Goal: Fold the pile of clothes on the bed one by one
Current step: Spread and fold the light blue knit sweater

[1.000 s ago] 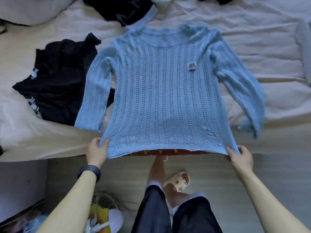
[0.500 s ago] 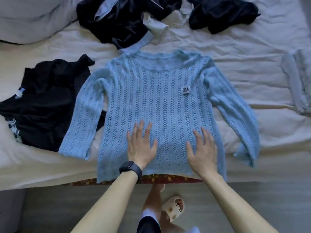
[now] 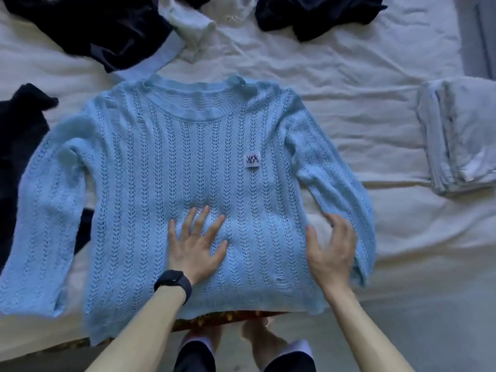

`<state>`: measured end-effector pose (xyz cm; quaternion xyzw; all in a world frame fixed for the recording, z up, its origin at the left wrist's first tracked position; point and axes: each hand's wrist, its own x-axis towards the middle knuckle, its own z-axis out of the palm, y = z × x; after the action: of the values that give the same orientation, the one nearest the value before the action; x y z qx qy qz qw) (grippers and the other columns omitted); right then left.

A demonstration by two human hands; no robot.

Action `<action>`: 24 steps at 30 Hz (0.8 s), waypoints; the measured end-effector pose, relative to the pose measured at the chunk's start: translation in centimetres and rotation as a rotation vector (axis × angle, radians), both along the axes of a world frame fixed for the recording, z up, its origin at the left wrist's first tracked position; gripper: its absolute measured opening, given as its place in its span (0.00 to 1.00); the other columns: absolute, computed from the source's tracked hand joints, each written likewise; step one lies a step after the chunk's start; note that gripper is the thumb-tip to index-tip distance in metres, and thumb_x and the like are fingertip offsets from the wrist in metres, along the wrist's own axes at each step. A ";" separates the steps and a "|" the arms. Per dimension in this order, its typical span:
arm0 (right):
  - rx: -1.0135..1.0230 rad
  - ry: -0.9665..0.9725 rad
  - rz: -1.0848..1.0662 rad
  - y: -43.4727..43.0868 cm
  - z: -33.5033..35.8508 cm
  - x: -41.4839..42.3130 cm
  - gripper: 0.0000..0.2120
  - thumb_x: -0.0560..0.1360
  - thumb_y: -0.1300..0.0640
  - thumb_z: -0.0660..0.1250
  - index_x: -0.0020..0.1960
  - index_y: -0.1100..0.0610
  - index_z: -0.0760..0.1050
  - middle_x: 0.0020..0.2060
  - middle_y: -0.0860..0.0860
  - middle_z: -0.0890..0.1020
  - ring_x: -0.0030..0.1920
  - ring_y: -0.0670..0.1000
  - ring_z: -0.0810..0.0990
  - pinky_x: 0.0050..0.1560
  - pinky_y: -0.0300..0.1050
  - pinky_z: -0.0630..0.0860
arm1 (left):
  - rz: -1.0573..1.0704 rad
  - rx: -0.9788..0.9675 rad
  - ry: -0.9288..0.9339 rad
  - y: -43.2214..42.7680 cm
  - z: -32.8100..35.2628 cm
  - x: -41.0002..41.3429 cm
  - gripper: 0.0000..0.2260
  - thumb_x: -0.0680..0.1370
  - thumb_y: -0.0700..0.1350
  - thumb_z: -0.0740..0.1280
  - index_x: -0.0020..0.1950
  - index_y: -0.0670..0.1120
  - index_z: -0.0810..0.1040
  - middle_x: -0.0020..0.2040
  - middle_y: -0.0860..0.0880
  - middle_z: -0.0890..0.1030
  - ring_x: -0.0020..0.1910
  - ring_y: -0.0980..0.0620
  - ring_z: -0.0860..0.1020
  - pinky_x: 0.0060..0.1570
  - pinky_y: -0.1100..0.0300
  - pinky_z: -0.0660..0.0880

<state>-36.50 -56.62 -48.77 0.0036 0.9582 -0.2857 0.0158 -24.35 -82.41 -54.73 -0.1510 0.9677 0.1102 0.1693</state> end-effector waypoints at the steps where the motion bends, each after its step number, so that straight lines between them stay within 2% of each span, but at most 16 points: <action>1: 0.033 0.009 -0.170 1.9 0.4 -1.0 0.31 0.73 0.40 0.65 0.66 0.62 0.74 0.61 0.61 0.78 0.62 0.62 0.73 0.67 0.54 0.65 | 0.032 0.014 0.033 0.3 0.4 -0.7 0.25 0.76 0.64 0.55 0.72 0.60 0.67 0.75 0.48 0.66 0.75 0.43 0.63 0.70 0.33 0.55; 2: 0.076 -0.057 -0.297 3.8 0.6 -2.1 0.37 0.70 0.37 0.66 0.69 0.63 0.71 0.63 0.63 0.76 0.64 0.64 0.72 0.68 0.56 0.63 | 0.047 0.023 0.075 0.7 0.8 -1.6 0.24 0.75 0.63 0.56 0.69 0.57 0.69 0.72 0.46 0.68 0.72 0.41 0.66 0.67 0.34 0.59; 4: 0.131 -0.314 -0.364 7.6 0.5 -4.3 0.44 0.65 0.35 0.72 0.72 0.60 0.68 0.67 0.63 0.71 0.69 0.63 0.67 0.72 0.57 0.61 | 0.009 0.022 0.165 1.9 1.5 -3.7 0.22 0.75 0.59 0.57 0.66 0.52 0.69 0.69 0.44 0.68 0.67 0.41 0.68 0.64 0.35 0.63; 5: 0.138 -0.433 -0.320 9.1 0.4 -5.4 0.40 0.65 0.38 0.77 0.69 0.57 0.71 0.66 0.62 0.71 0.69 0.62 0.67 0.72 0.55 0.61 | -0.027 0.031 0.187 2.7 1.9 -4.9 0.22 0.75 0.58 0.57 0.67 0.51 0.69 0.70 0.44 0.68 0.68 0.42 0.67 0.64 0.34 0.63; 6: 0.123 -0.509 -0.262 10.4 0.6 -6.7 0.31 0.65 0.43 0.81 0.62 0.56 0.76 0.61 0.60 0.73 0.66 0.61 0.70 0.68 0.54 0.64 | -0.058 0.053 0.190 3.6 2.3 -6.4 0.23 0.76 0.58 0.57 0.68 0.51 0.69 0.72 0.44 0.67 0.69 0.43 0.66 0.65 0.34 0.62; 7: 0.070 -0.555 -0.217 11.4 0.9 -7.9 0.20 0.66 0.49 0.81 0.52 0.55 0.78 0.54 0.57 0.76 0.60 0.59 0.74 0.61 0.52 0.69 | -0.075 0.080 0.185 4.7 2.5 -8.0 0.24 0.76 0.58 0.57 0.70 0.51 0.68 0.73 0.45 0.66 0.71 0.44 0.65 0.66 0.33 0.61; 8: -0.008 -0.592 -0.173 12.2 1.4 -9.2 0.14 0.67 0.52 0.81 0.43 0.55 0.77 0.45 0.52 0.78 0.51 0.55 0.77 0.51 0.51 0.71 | -0.079 0.110 0.162 5.8 2.9 -9.8 0.25 0.76 0.59 0.57 0.72 0.52 0.67 0.74 0.45 0.65 0.73 0.44 0.64 0.67 0.32 0.61; 10: -0.222 -0.636 -0.118 13.1 3.3 -11.7 0.14 0.63 0.52 0.74 0.35 0.58 0.71 0.30 0.43 0.73 0.34 0.46 0.70 0.37 0.47 0.65 | -0.051 0.158 0.091 7.9 3.8 -13.5 0.26 0.78 0.61 0.56 0.74 0.54 0.64 0.77 0.46 0.62 0.76 0.44 0.61 0.69 0.31 0.59; 11: -0.324 -0.619 -0.116 13.3 4.5 -13.0 0.13 0.60 0.52 0.70 0.33 0.58 0.68 0.27 0.43 0.68 0.30 0.45 0.65 0.34 0.47 0.60 | -0.014 0.175 0.046 8.8 4.3 -15.2 0.26 0.79 0.61 0.56 0.76 0.56 0.61 0.79 0.48 0.59 0.78 0.44 0.58 0.70 0.31 0.57; 13: -0.531 -0.603 -0.180 14.2 7.1 -15.9 0.11 0.56 0.55 0.66 0.32 0.57 0.65 0.27 0.47 0.65 0.30 0.47 0.63 0.31 0.45 0.57 | 0.097 0.221 -0.120 10.1 4.6 -18.0 0.27 0.81 0.62 0.55 0.79 0.60 0.54 0.81 0.50 0.54 0.80 0.45 0.53 0.73 0.33 0.54; 15: -0.583 -0.621 -0.187 16.0 9.4 -19.3 0.11 0.56 0.58 0.68 0.35 0.57 0.68 0.28 0.49 0.70 0.31 0.49 0.67 0.28 0.42 0.63 | 0.176 0.206 -0.186 11.0 5.1 -19.6 0.28 0.81 0.62 0.53 0.79 0.61 0.50 0.80 0.47 0.58 0.78 0.43 0.58 0.72 0.34 0.59; 17: -0.462 -0.673 -0.078 18.2 11.4 -22.9 0.13 0.59 0.56 0.74 0.42 0.54 0.75 0.31 0.43 0.79 0.32 0.46 0.75 0.30 0.37 0.71 | 0.233 0.191 -0.179 11.5 6.2 -21.4 0.26 0.82 0.62 0.52 0.79 0.62 0.50 0.72 0.43 0.68 0.69 0.39 0.69 0.64 0.38 0.69; 19: -0.178 -0.711 0.050 20.3 12.5 -26.2 0.19 0.64 0.49 0.81 0.50 0.47 0.78 0.42 0.42 0.82 0.41 0.46 0.80 0.41 0.40 0.74 | 0.261 0.132 -0.176 11.6 7.2 -24.0 0.24 0.83 0.61 0.52 0.79 0.63 0.52 0.65 0.41 0.72 0.61 0.38 0.73 0.57 0.42 0.73; 22: 0.185 -0.624 0.170 21.5 12.3 -29.9 0.18 0.70 0.45 0.76 0.58 0.44 0.78 0.53 0.50 0.83 0.54 0.54 0.79 0.52 0.47 0.72 | 0.298 0.026 -0.012 11.5 8.2 -29.5 0.19 0.83 0.54 0.57 0.74 0.55 0.66 0.62 0.41 0.72 0.57 0.39 0.73 0.53 0.45 0.73; 24: 0.301 -0.570 0.210 21.3 11.8 -31.6 0.17 0.71 0.43 0.72 0.58 0.44 0.79 0.55 0.53 0.83 0.58 0.58 0.79 0.53 0.49 0.74 | 0.258 -0.014 0.043 11.2 8.1 -33.6 0.20 0.82 0.47 0.60 0.74 0.53 0.68 0.67 0.42 0.70 0.62 0.39 0.71 0.56 0.44 0.72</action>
<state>-68.09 -35.36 -37.00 -0.0131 0.9417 -0.1255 0.3118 -57.99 -71.26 -46.66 -0.2730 0.9444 0.1274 0.1318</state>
